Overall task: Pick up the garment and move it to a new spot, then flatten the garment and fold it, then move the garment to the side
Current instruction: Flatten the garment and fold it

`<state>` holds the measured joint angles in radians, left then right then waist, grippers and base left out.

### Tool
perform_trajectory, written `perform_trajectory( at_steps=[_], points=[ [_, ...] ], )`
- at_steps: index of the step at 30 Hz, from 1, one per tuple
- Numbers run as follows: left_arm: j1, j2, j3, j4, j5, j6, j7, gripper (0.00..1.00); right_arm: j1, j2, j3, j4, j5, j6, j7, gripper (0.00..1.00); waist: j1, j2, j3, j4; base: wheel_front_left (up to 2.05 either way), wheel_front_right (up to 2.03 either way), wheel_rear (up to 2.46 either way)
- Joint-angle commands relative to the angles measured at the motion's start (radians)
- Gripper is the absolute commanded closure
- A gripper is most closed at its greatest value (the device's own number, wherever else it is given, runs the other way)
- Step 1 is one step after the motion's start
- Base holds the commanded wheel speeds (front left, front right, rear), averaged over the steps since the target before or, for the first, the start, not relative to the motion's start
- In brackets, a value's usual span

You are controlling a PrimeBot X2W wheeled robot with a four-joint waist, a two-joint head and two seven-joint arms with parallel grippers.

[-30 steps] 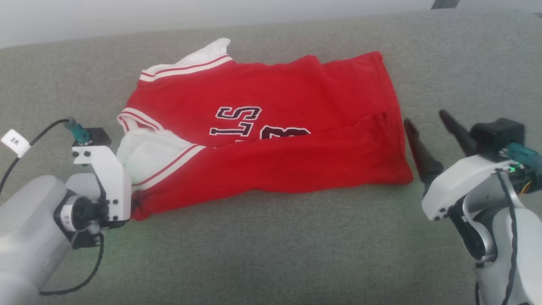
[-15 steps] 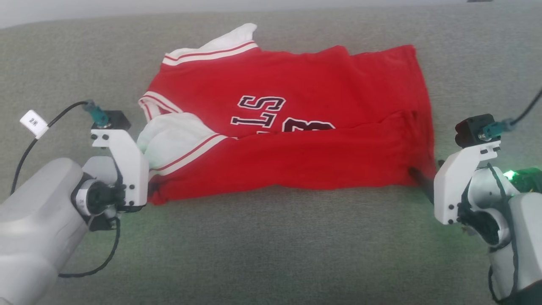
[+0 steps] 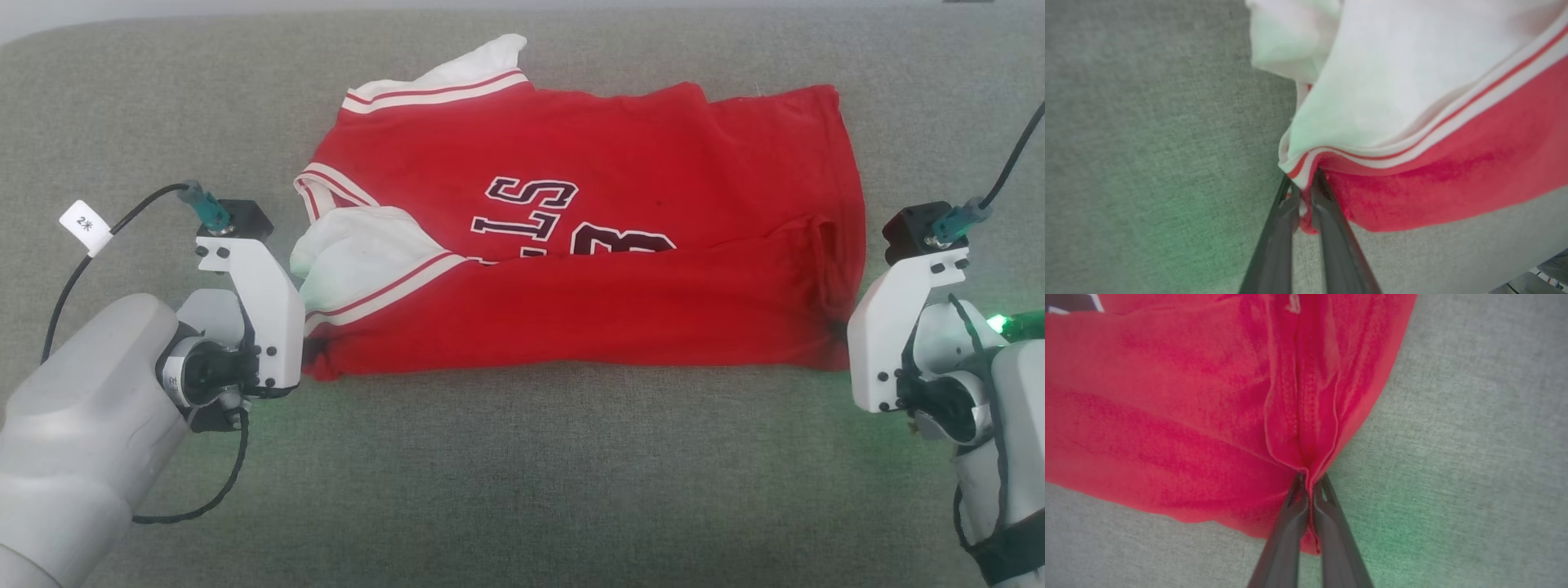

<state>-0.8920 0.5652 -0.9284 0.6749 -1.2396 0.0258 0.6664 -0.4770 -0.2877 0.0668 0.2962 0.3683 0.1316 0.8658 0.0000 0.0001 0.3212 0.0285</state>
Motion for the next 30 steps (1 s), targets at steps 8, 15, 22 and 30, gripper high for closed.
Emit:
perform_trajectory(
  at_steps=[8,15,22,30],
  points=[
    [0.018,0.047,-0.023,-0.037,0.015,0.031,0.047,1.00,0.016,-0.066,0.005,-0.028,0.029,-0.002,0.023,1.00,0.0000,-0.0001,-0.040,0.007,0.00,0.00,0.00],
    [0.061,0.129,-0.043,-0.203,0.026,0.105,0.108,1.00,0.078,-0.151,0.024,-0.103,0.091,-0.002,0.084,1.00,0.0000,-0.0001,-0.084,0.013,0.00,0.00,0.00],
    [0.153,0.232,-0.066,-0.451,0.025,0.214,0.157,1.00,0.178,-0.202,0.024,-0.207,0.135,-0.002,0.177,1.00,0.0000,-0.0001,-0.112,0.018,0.00,0.00,0.00],
    [0.258,0.304,-0.087,-0.647,0.013,0.308,0.163,1.00,0.294,-0.201,-0.022,-0.290,0.153,-0.002,0.225,1.00,0.0000,-0.0001,-0.112,0.018,0.00,0.00,0.00]
  ],
)
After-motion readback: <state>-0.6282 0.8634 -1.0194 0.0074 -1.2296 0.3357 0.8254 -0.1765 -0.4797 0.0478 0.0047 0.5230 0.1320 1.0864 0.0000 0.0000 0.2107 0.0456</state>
